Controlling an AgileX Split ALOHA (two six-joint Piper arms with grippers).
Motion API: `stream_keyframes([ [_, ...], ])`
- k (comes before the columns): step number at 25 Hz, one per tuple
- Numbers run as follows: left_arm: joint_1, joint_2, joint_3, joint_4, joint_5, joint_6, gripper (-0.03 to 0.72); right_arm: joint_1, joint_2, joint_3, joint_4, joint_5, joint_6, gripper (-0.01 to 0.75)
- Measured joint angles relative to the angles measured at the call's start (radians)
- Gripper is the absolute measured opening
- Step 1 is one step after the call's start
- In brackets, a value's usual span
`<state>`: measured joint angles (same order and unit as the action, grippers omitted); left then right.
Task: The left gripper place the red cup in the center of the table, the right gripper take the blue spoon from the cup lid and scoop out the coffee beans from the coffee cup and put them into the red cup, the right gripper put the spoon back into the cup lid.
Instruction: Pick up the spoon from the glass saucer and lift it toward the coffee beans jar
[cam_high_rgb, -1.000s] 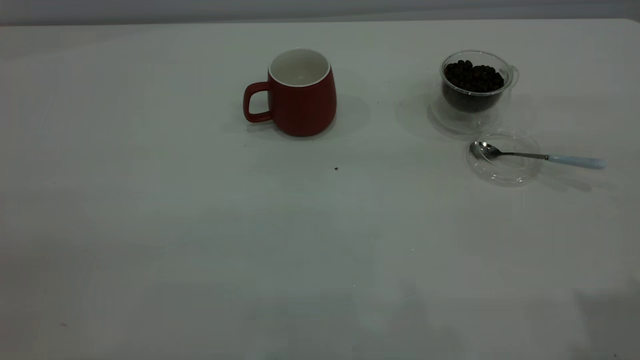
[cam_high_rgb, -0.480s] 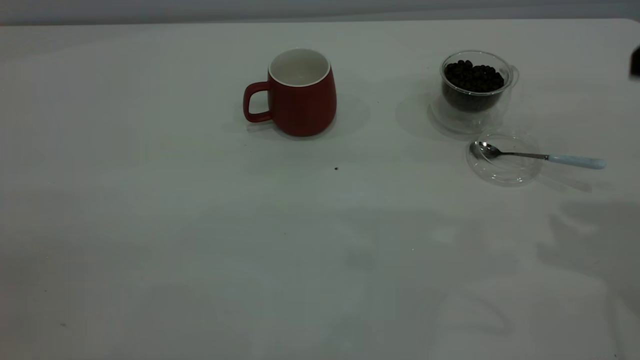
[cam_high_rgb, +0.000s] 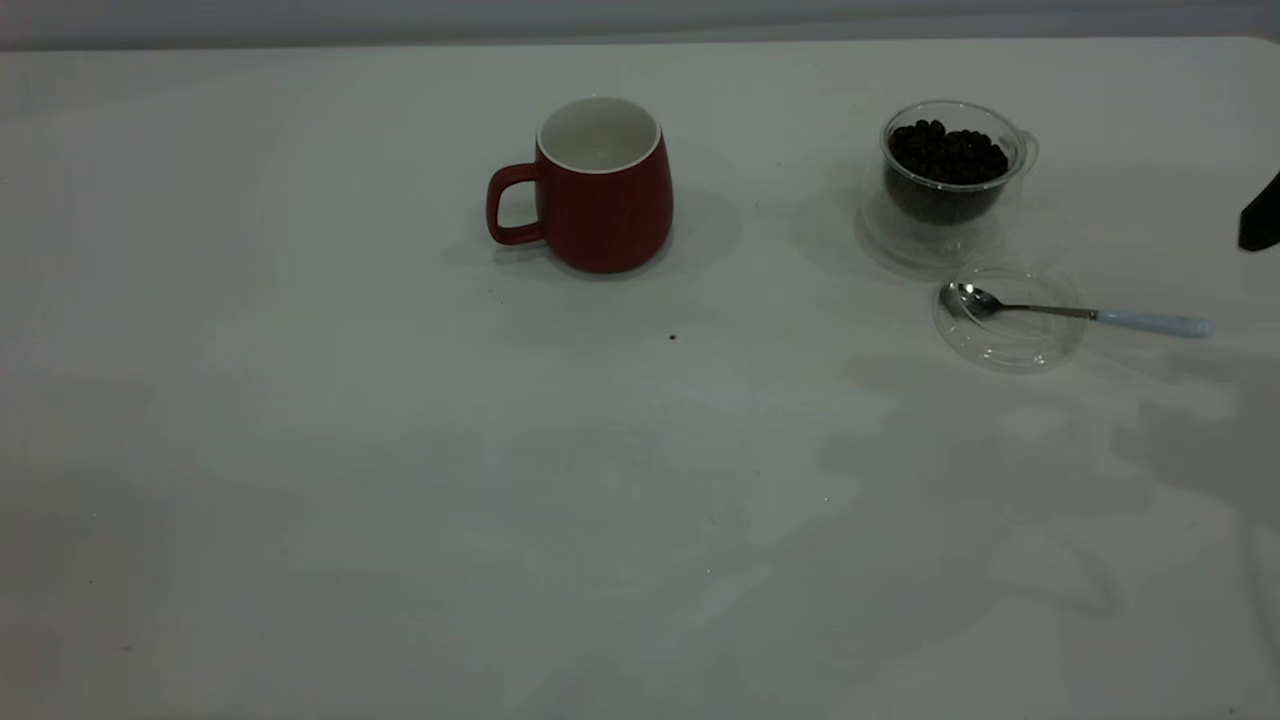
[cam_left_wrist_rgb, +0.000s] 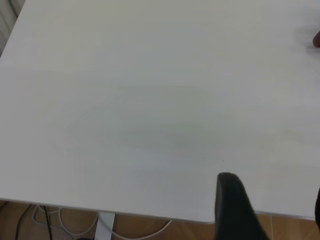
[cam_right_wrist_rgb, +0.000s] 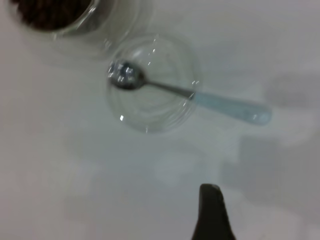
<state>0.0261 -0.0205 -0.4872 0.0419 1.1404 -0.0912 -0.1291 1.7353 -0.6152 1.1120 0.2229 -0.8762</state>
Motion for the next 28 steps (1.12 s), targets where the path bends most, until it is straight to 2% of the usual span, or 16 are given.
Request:
stream_keyframes([
  [4, 0.0, 0.0, 0.0, 0.0, 0.0, 0.0, 0.445, -0.131, 0.075, -0.043, 0.087, 0.109, -0.064, 0.577],
  [9, 0.0, 0.0, 0.0, 0.0, 0.0, 0.0, 0.445, -0.248, 0.209, -0.051, 0.337, 0.215, -0.29, 0.577],
  [15, 0.0, 0.0, 0.0, 0.0, 0.0, 0.0, 0.445, -0.261, 0.342, -0.054, 0.628, 0.357, -0.547, 0.577],
  [25, 0.0, 0.0, 0.0, 0.0, 0.0, 0.002, 0.445, -0.273, 0.515, -0.108, 0.671, 0.38, -0.654, 0.577],
  [28, 0.0, 0.0, 0.0, 0.0, 0.001, 0.002, 0.445, -0.282, 0.54, -0.142, 0.672, 0.423, -0.678, 0.577],
])
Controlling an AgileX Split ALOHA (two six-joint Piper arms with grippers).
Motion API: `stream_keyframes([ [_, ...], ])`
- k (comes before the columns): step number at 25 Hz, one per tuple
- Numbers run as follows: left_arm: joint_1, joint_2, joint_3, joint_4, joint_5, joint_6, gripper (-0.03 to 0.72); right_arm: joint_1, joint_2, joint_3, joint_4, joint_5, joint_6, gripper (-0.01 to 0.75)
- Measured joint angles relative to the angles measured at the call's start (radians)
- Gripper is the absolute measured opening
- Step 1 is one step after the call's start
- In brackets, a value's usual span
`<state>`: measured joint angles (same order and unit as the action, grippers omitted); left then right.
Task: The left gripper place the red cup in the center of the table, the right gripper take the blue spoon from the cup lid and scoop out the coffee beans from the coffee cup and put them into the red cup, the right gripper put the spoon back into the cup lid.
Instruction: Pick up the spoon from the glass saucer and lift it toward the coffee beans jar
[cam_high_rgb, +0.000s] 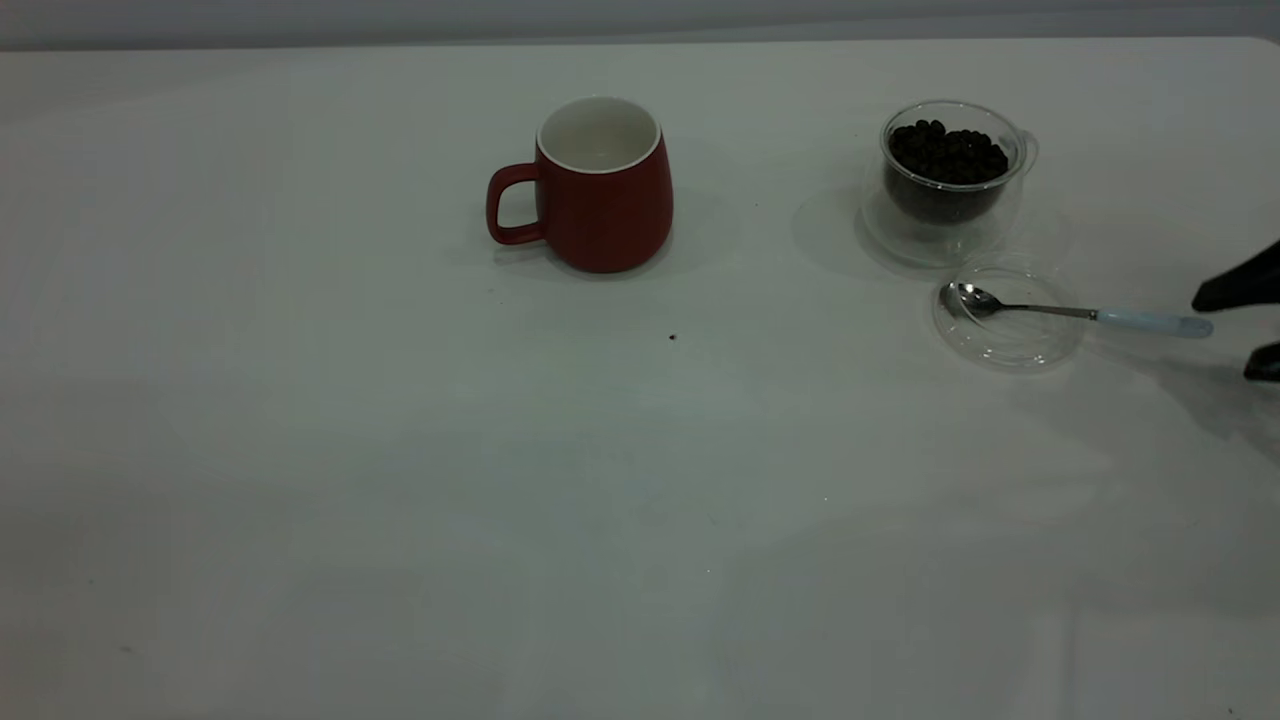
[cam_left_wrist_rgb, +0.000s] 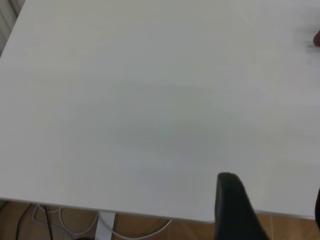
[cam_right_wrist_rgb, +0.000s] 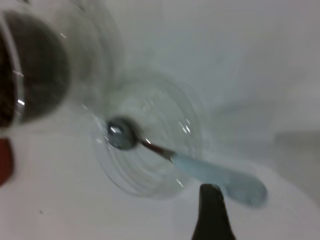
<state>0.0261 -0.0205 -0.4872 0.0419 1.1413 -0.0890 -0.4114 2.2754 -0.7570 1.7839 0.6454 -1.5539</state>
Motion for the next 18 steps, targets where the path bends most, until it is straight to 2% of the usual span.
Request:
stream_keyframes([
  [5, 0.0, 0.0, 0.0, 0.0, 0.0, 0.0, 0.445, -0.002, 0.041, -0.021, 0.003, 0.11, -0.018, 0.577],
  [18, 0.0, 0.0, 0.0, 0.0, 0.0, 0.0, 0.445, -0.002, 0.134, -0.051, 0.005, 0.161, -0.062, 0.577],
])
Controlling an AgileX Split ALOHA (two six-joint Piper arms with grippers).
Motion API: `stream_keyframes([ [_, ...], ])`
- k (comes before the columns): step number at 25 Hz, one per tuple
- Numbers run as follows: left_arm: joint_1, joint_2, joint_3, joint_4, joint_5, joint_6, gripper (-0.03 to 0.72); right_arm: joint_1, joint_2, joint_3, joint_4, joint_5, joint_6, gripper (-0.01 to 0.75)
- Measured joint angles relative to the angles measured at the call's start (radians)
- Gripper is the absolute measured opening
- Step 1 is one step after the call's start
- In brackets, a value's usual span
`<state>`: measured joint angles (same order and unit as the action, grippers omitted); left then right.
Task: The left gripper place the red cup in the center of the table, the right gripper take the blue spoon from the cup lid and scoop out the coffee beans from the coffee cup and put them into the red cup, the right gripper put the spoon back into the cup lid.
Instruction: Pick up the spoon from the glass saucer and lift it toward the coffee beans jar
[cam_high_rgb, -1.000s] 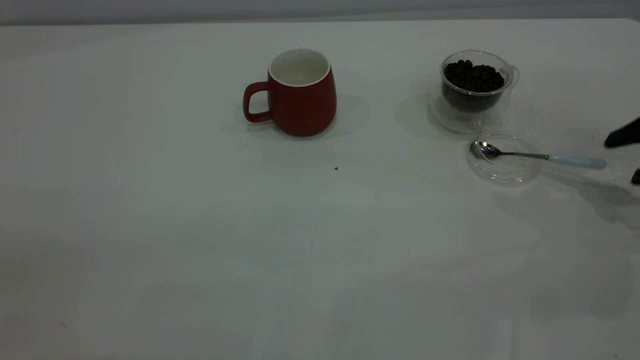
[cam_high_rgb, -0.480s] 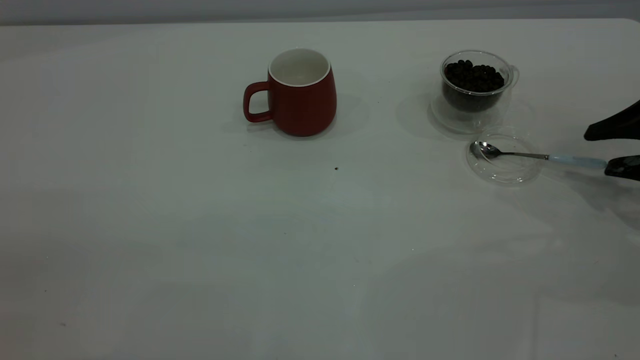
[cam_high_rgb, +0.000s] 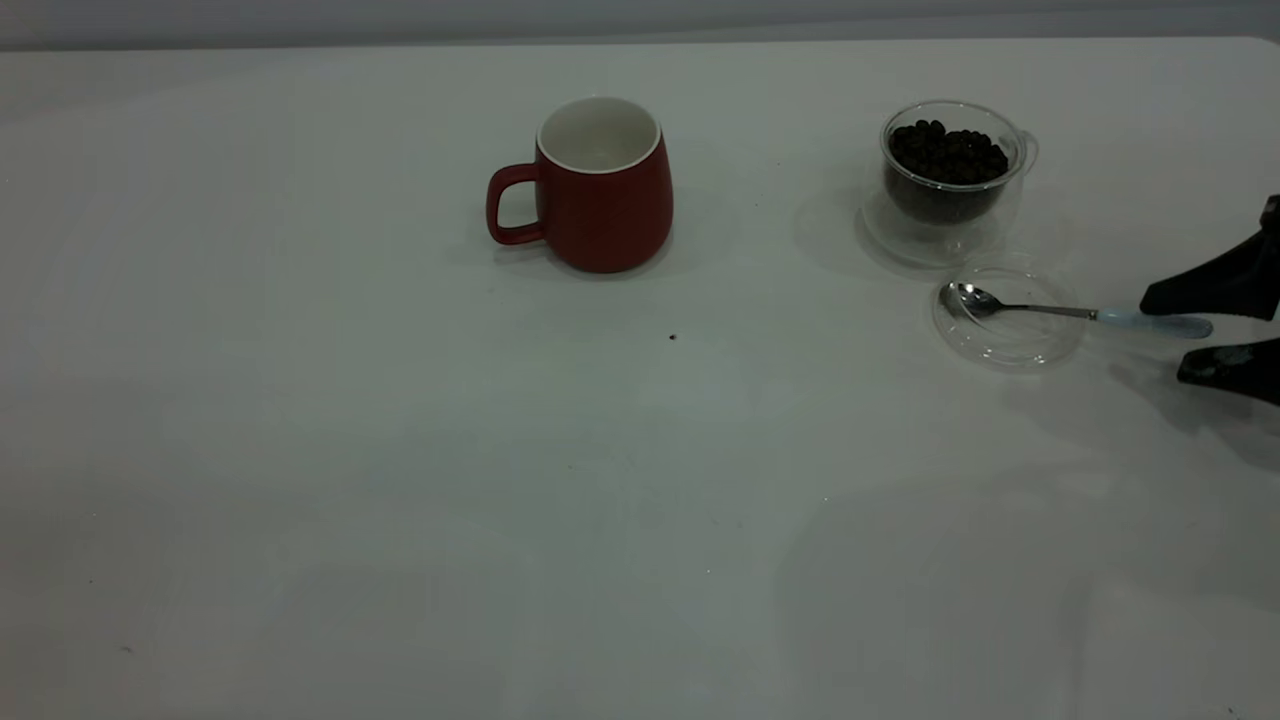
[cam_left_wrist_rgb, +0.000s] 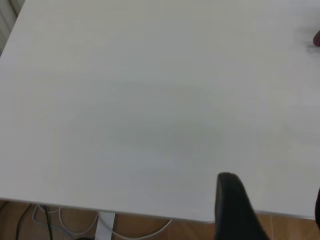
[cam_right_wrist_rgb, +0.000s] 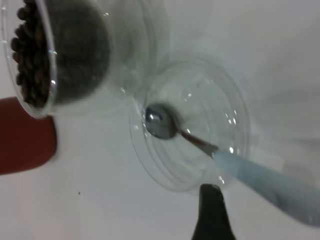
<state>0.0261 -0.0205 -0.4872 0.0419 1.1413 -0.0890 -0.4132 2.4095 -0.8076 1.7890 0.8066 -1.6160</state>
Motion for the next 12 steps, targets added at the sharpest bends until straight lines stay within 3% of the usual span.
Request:
stream_keyframes([
  [12, 0.0, 0.0, 0.0, 0.0, 0.0, -0.002, 0.445, 0.016, 0.001, -0.019, 0.0, 0.01, -0.004, 0.577],
])
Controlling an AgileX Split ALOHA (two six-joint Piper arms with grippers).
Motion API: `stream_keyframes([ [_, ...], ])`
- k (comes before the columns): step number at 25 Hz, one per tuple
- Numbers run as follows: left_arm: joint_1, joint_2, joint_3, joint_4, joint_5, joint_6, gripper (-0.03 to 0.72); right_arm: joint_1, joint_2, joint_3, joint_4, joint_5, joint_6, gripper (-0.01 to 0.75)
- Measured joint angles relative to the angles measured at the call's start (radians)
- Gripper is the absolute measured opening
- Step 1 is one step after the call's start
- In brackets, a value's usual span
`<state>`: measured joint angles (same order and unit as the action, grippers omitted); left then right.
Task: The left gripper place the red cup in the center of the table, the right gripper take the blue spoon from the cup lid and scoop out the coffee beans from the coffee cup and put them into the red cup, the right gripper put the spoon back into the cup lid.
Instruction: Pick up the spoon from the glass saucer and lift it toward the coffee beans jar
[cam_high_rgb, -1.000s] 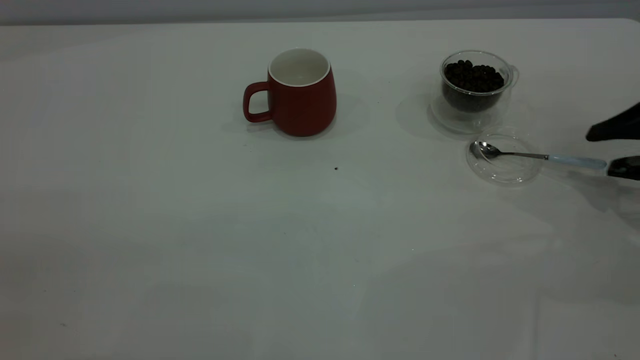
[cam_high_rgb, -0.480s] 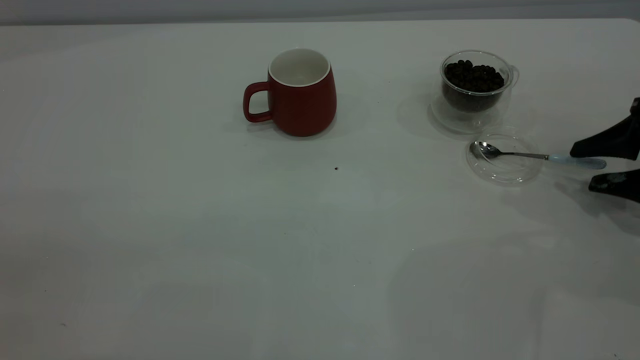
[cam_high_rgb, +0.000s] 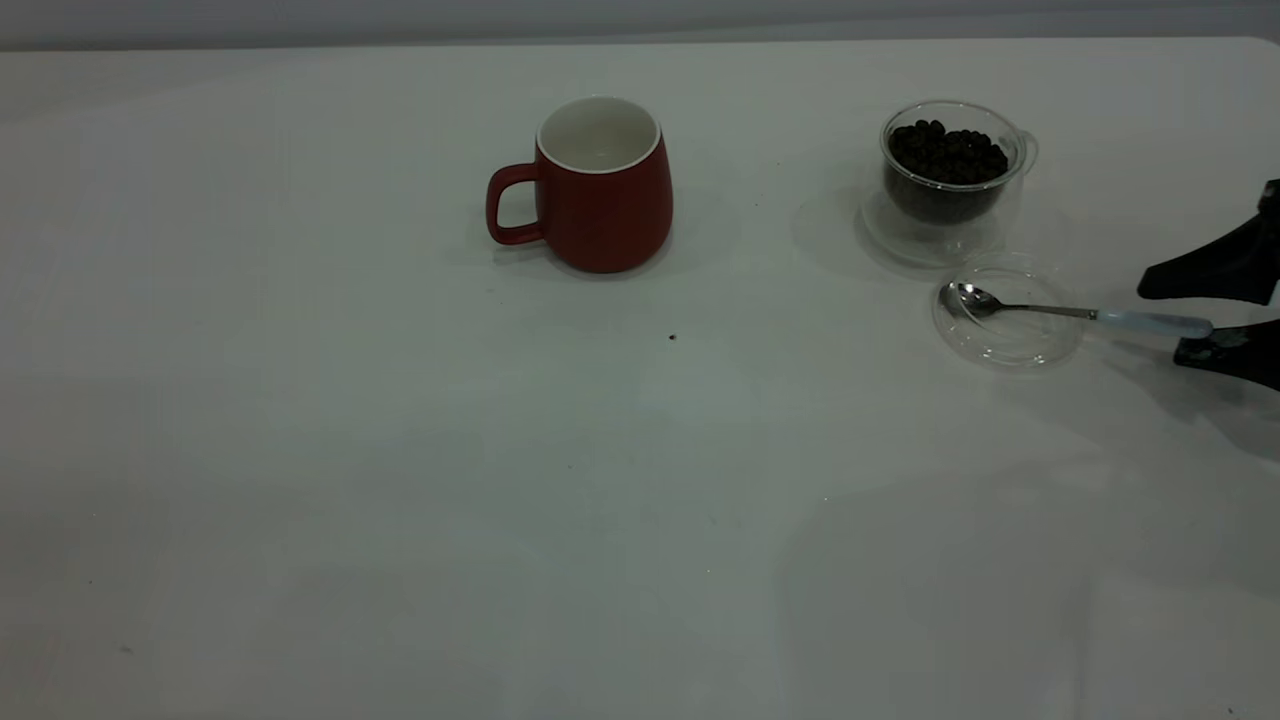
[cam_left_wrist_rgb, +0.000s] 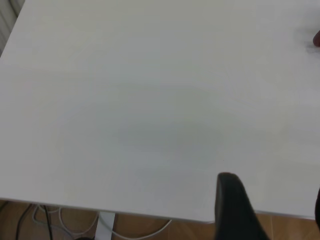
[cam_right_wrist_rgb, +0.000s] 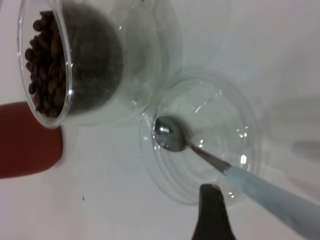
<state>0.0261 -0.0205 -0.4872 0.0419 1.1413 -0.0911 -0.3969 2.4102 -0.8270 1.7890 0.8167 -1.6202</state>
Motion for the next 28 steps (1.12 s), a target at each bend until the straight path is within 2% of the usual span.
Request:
stream_keyframes([
  [16, 0.0, 0.0, 0.0, 0.0, 0.0, 0.0, 0.445, 0.02, 0.019, 0.0, 0.0, 0.007, 0.0, 0.56],
  [22, 0.0, 0.0, 0.0, 0.0, 0.0, 0.0, 0.445, 0.02, 0.02, 0.0, 0.0, 0.008, 0.0, 0.463],
  [28, 0.0, 0.0, 0.0, 0.0, 0.0, 0.0, 0.445, 0.02, 0.02, 0.0, 0.0, 0.008, -0.01, 0.313],
])
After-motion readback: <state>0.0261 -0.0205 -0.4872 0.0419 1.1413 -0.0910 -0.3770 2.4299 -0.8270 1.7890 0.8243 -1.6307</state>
